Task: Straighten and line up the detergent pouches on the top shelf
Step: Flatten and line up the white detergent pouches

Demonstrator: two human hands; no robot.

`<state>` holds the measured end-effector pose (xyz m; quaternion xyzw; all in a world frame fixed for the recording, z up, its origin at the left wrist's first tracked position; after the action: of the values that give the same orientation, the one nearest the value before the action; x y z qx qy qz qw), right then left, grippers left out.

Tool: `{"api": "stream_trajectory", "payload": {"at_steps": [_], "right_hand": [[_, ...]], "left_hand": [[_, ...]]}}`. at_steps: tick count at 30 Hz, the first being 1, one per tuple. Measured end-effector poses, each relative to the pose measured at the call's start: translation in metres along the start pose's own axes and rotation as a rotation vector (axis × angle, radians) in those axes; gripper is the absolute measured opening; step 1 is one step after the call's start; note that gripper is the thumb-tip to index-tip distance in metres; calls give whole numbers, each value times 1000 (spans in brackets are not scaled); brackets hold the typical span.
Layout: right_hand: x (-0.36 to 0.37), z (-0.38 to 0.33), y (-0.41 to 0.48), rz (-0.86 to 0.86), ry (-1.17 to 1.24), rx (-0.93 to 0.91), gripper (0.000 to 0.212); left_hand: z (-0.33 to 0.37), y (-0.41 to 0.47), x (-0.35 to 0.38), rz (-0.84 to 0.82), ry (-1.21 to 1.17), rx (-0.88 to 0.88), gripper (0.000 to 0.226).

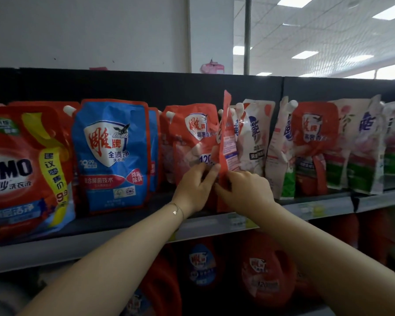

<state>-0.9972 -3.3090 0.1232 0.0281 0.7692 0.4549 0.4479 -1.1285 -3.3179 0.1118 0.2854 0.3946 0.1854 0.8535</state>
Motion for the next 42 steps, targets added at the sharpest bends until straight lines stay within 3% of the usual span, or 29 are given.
{"api": "stream_trajectory", "payload": {"at_steps": [2, 5, 8, 12, 21, 25, 28, 32, 36, 42], "right_hand": [[4, 7, 1, -30, 24, 65, 51], [17, 13, 4, -78, 81, 134, 52], [26, 15, 7, -93, 286, 157, 36], [30, 20, 8, -121, 574, 167, 12], [50, 11, 18, -428, 1063, 99, 30], [49, 16, 26, -407, 1048, 143, 23], [44, 39, 31, -342, 854, 263, 24], [40, 57, 31, -299, 562, 317, 19], [43, 50, 28, -200, 432, 366, 13], [28, 38, 15, 86, 668, 342, 62]], "left_hand": [[3, 4, 5, 7, -43, -57, 41], [8, 12, 10, 37, 52, 13, 30], [11, 17, 14, 91, 140, 148, 29], [14, 15, 14, 202, 181, 201, 28], [25, -12, -3, 451, 539, 194, 22], [23, -15, -10, 385, 622, 271, 18], [17, -19, -15, 337, 614, 293, 16], [-4, -17, -24, 303, 577, 182, 18], [-32, -1, -31, 241, 455, -94, 18], [-61, 30, -28, 109, 138, -434, 33]]}}
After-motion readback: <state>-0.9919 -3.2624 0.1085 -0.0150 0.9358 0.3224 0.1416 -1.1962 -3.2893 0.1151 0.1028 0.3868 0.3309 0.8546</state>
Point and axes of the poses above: each hand's wrist, its own y-axis towards the middle knuckle, its own x-axis out of the palm, z = x × y, the point moved 5 cm from there along y, towards the middle knuckle, and after that the axes turned 11 degrees about y, right-handed, at the moved point
